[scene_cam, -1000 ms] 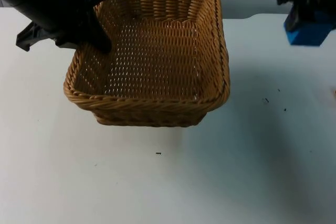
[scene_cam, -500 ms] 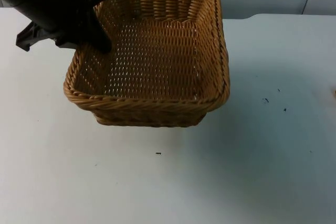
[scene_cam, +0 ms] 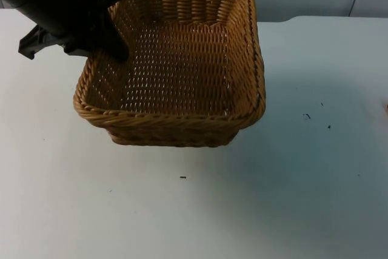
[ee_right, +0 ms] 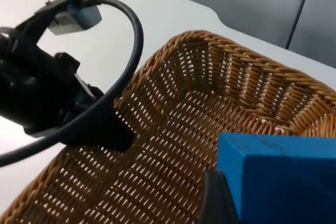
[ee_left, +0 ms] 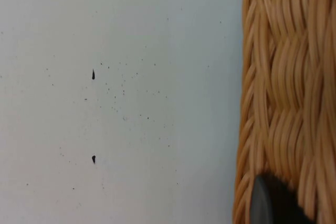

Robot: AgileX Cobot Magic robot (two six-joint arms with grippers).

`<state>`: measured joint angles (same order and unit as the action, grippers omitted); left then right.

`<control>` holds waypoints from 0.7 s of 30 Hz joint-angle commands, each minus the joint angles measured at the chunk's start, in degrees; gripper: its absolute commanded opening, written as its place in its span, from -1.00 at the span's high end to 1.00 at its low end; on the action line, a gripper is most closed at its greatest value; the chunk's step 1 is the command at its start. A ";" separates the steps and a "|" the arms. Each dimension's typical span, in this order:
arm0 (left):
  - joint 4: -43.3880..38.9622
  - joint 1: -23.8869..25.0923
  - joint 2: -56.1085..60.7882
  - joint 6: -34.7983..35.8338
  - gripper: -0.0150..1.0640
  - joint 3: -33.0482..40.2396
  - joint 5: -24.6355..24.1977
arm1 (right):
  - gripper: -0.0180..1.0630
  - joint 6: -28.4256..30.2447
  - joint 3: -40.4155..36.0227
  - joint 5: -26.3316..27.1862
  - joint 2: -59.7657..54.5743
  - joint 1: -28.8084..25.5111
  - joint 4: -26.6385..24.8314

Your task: Pick up the basket with the left hand and place the blue cube into the basket with the right hand.

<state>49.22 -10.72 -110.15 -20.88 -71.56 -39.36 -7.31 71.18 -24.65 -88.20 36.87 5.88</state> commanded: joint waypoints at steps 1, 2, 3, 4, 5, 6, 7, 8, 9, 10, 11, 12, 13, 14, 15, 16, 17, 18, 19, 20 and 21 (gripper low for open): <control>1.82 -0.43 1.22 0.08 0.98 -0.16 -0.85 | 0.97 0.49 0.45 1.69 -1.54 0.25 0.28; 1.82 -0.53 1.22 0.08 0.98 -0.16 -0.85 | 0.97 0.49 0.45 2.31 -2.48 0.25 0.28; 1.82 -0.64 1.22 0.08 0.98 -0.16 -0.85 | 0.97 0.49 0.45 3.97 -4.28 0.25 0.28; 1.82 -0.82 1.22 0.08 0.98 -0.16 -0.85 | 0.97 0.49 0.45 4.51 -4.85 0.25 0.28; 1.82 -0.82 1.22 0.08 0.98 -0.16 -0.75 | 0.97 0.75 0.45 5.58 -5.89 0.25 0.28; 1.82 -0.82 1.22 0.08 0.98 -0.16 -0.75 | 0.97 0.75 0.45 5.58 -5.89 0.25 0.28; 1.82 -1.20 1.22 0.08 0.98 -0.16 -0.34 | 0.97 0.76 0.45 6.54 -7.52 0.25 0.28; 1.82 -1.46 1.22 0.08 0.98 -0.16 -0.22 | 0.97 0.87 0.45 6.89 -8.48 0.25 0.28; 1.70 -1.51 1.12 0.08 0.98 -0.16 0.02 | 0.97 0.87 0.45 7.33 -9.27 0.25 0.28; 1.70 -1.51 1.12 0.08 0.98 -0.16 0.02 | 0.97 0.87 0.45 7.33 -9.27 0.25 0.28; 1.70 -1.64 1.12 0.08 0.98 -0.16 0.27 | 0.97 1.27 0.45 7.73 -10.20 0.25 0.28; 1.70 -1.62 1.12 0.08 0.98 -0.16 0.39 | 0.97 1.57 0.45 8.24 -11.04 0.25 0.28; 1.70 -1.62 1.12 0.08 0.98 -0.16 0.39 | 0.97 1.68 0.95 8.23 -11.93 0.25 0.28; 1.70 -1.62 1.12 0.08 0.98 -0.16 0.39 | 0.97 1.68 0.95 8.23 -11.93 0.25 0.28; 1.70 -1.62 1.12 0.08 0.98 -0.16 0.39 | 0.97 1.68 1.96 7.62 -13.26 0.25 0.09; 1.70 -1.62 1.12 0.08 0.98 -0.16 0.39 | 0.97 1.79 3.09 7.05 -14.26 0.25 -0.06; 1.70 -1.62 1.12 0.08 0.98 -0.16 0.39 | 0.97 2.01 4.43 6.16 -15.35 0.25 -0.15; 1.70 -1.62 1.12 0.08 0.98 -0.16 0.39 | 0.97 2.01 5.61 5.26 -16.22 0.25 -0.15; 1.70 -1.62 1.12 0.08 0.98 -0.16 0.39 | 0.97 2.01 5.61 5.26 -16.22 0.25 -0.15; 1.70 -1.62 1.12 0.08 0.98 -0.16 0.39 | 0.97 2.01 7.07 4.04 -17.26 0.25 -0.15; 1.70 -1.62 1.12 0.08 0.98 -0.16 0.64 | 0.97 2.01 8.45 2.81 -18.21 0.25 -0.15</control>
<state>49.34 -11.97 -110.15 -20.88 -71.56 -39.02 -5.76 78.76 -21.58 -106.18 36.87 5.78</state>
